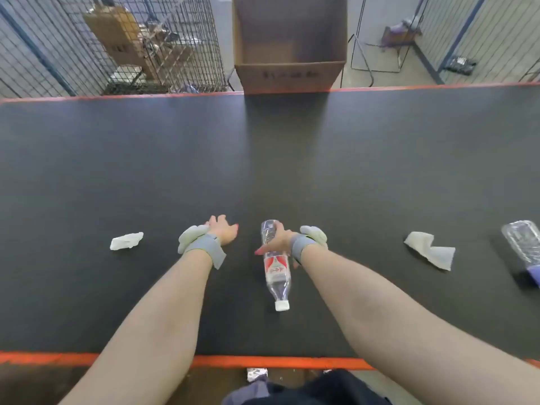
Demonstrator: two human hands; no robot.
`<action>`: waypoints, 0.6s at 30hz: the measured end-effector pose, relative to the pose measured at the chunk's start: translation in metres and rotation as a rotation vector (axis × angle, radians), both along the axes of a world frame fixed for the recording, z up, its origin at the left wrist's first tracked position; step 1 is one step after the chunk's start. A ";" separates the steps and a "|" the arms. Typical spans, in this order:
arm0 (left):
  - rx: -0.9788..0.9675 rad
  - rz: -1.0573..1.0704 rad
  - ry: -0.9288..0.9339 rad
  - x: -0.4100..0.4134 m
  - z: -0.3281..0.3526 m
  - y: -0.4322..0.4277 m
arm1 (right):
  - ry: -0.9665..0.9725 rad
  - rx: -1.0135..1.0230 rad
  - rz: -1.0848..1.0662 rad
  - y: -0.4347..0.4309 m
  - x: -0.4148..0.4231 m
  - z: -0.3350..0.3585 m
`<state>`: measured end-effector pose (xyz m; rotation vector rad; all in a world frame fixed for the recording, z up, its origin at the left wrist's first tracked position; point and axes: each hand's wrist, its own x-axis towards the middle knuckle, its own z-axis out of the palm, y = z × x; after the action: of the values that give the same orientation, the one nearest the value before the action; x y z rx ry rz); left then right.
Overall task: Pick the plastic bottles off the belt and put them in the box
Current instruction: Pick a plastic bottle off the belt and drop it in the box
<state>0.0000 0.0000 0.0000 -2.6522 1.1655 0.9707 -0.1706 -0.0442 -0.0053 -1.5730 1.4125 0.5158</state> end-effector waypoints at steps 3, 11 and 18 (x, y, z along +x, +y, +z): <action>0.027 0.006 0.058 -0.006 -0.002 -0.003 | 0.143 -0.264 0.101 0.013 -0.001 -0.024; 0.019 -0.047 0.112 -0.017 0.013 -0.052 | 0.081 -0.294 -0.071 -0.038 -0.002 -0.011; -0.123 0.035 0.086 0.017 0.053 -0.156 | -0.190 -0.241 -0.548 -0.180 0.045 0.042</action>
<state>0.0174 -0.1564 0.0529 -2.7598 1.2379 1.0627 -0.1259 -0.2239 0.0362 -1.2919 1.7125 -0.1302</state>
